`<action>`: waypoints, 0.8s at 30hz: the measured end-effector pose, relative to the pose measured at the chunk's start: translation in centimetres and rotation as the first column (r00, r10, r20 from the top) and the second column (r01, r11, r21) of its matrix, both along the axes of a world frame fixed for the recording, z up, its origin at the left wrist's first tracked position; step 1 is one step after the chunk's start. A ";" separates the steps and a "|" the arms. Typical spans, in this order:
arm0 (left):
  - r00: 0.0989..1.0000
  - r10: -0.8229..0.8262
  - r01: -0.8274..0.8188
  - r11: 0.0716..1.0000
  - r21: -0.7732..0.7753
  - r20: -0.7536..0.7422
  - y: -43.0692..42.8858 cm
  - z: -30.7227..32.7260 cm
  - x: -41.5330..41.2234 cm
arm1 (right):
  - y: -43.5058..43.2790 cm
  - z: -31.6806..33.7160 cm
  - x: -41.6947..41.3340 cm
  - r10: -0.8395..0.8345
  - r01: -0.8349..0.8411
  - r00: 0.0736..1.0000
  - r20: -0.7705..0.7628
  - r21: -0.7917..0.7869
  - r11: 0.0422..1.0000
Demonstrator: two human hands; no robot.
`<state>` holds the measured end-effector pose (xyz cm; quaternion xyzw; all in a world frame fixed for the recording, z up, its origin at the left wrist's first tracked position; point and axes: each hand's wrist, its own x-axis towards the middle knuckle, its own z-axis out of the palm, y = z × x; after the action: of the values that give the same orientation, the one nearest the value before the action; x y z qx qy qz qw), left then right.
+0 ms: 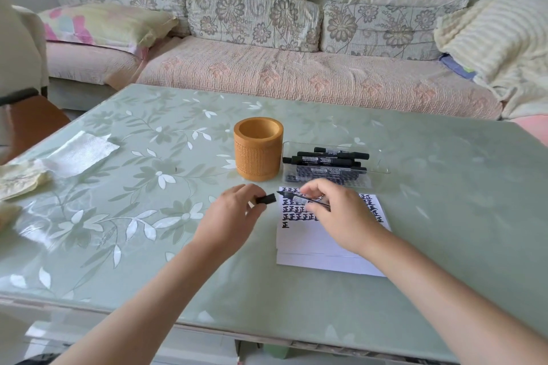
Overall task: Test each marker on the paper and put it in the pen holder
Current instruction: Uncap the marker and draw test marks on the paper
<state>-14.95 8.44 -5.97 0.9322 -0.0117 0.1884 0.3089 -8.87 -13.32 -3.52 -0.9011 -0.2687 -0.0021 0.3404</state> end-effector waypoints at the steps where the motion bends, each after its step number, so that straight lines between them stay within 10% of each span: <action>1: 1.000 -0.003 0.003 1.000 -0.008 0.018 -0.1 0.1 0.0 | 0.0 0.1 0.1 -0.016 0.016 0.999 0.044 -0.003 1.000; 24: 0.980 -0.199 0.199 0.980 -0.017 -0.029 -0.1 1.2 -0.3 | 0.8 0.5 -0.7 0.069 -0.070 0.997 0.016 0.017 0.997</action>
<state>-15.26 8.31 -4.72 0.9268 -0.0989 0.1426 0.3330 -9.55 -12.56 -3.01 -0.8881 -0.3025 0.0006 0.3462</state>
